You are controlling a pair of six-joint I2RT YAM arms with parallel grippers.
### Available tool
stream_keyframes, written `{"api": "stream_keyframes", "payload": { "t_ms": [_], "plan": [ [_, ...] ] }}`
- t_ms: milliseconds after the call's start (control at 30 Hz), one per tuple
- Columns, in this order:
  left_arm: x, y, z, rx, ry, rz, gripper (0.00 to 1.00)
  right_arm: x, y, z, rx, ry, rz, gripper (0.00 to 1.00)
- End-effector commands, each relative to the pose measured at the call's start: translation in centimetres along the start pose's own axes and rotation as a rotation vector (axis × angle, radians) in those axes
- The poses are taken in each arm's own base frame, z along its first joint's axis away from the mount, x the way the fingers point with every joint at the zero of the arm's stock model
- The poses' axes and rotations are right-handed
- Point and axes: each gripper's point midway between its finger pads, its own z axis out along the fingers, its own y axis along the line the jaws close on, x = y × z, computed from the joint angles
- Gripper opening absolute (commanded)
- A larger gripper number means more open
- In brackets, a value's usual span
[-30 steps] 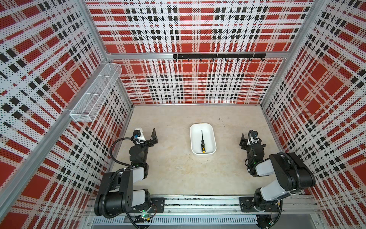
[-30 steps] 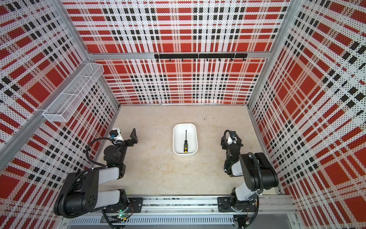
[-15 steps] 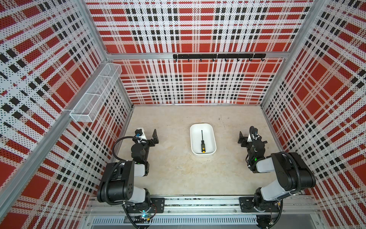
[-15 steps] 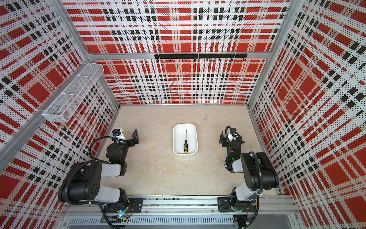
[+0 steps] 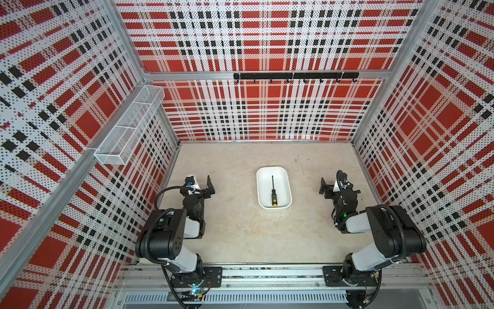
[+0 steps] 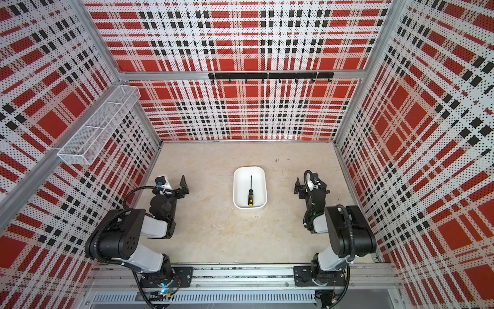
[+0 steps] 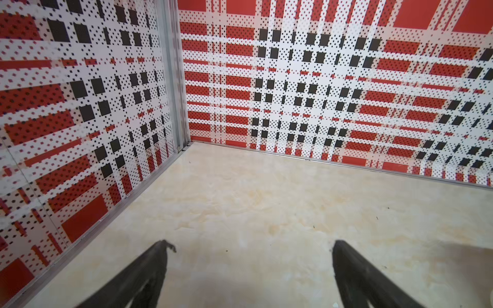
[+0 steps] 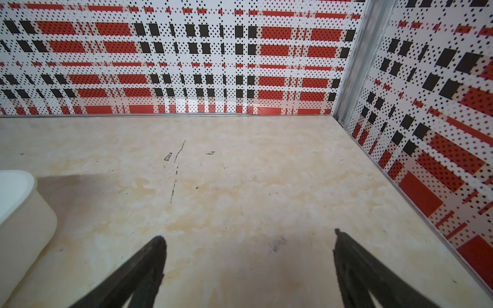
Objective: Put the screwdriver in the bin
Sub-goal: Reset both arms
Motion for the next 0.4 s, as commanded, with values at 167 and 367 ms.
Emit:
{"api": "stream_keyframes", "payload": {
  "t_ms": [167, 367],
  "plan": [
    [-0.62, 0.31, -0.2, -0.022, -0.033, 0.004, 0.98, -0.46, -0.16, 0.21, 0.002, -0.013, 0.003, 1.0],
    [-0.61, 0.31, -0.22, -0.022, -0.033, 0.004, 0.98, -0.52, -0.1, 0.22, 0.0, -0.014, 0.003, 1.0]
  ]
}}
